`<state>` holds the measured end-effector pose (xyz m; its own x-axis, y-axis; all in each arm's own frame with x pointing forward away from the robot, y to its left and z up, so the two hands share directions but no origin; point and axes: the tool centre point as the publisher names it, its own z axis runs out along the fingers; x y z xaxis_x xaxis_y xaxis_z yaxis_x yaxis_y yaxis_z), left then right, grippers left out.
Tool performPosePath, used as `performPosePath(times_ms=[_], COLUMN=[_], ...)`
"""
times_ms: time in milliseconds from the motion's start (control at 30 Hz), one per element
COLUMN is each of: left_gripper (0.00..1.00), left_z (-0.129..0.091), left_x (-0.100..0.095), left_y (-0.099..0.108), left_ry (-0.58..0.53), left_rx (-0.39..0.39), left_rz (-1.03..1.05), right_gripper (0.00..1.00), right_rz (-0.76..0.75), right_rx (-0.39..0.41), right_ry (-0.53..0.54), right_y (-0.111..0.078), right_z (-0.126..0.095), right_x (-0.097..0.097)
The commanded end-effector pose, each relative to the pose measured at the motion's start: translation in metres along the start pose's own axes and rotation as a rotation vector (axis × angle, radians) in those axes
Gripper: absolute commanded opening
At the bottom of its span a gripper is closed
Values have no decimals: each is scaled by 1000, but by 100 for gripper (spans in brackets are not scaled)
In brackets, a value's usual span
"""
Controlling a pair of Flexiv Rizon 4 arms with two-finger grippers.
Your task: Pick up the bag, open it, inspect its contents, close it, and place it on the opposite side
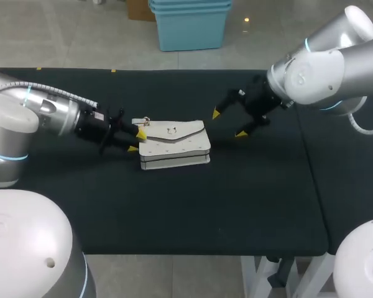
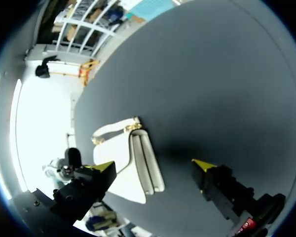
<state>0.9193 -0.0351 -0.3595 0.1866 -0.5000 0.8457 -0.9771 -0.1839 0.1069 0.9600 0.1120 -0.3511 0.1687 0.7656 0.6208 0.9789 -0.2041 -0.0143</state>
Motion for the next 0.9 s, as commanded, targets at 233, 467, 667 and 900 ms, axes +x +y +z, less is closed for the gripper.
performPosePath(times_ms=[233, 467, 667, 900], left_gripper=[33, 1, 0, 0], left_z=[-4, 6, 8, -9], left_x=[0, 9, 0, -11], left_y=[19, 16, 7, -15], left_ry=[7, -39, -79, -95], left_rx=[111, 124, 133, 110], left_rz=[36, 42, 8, -4], right_gripper=[100, 100, 100, 100], right_rz=[-6, -23, -20, -41], right_rx=[-9, -10, -9, 23], right_ry=[-37, -68, -74, -103], right_y=[2, 5, 7, 10], right_z=[-4, -10, -13, -24], right_x=[-3, -6, -10, -15])
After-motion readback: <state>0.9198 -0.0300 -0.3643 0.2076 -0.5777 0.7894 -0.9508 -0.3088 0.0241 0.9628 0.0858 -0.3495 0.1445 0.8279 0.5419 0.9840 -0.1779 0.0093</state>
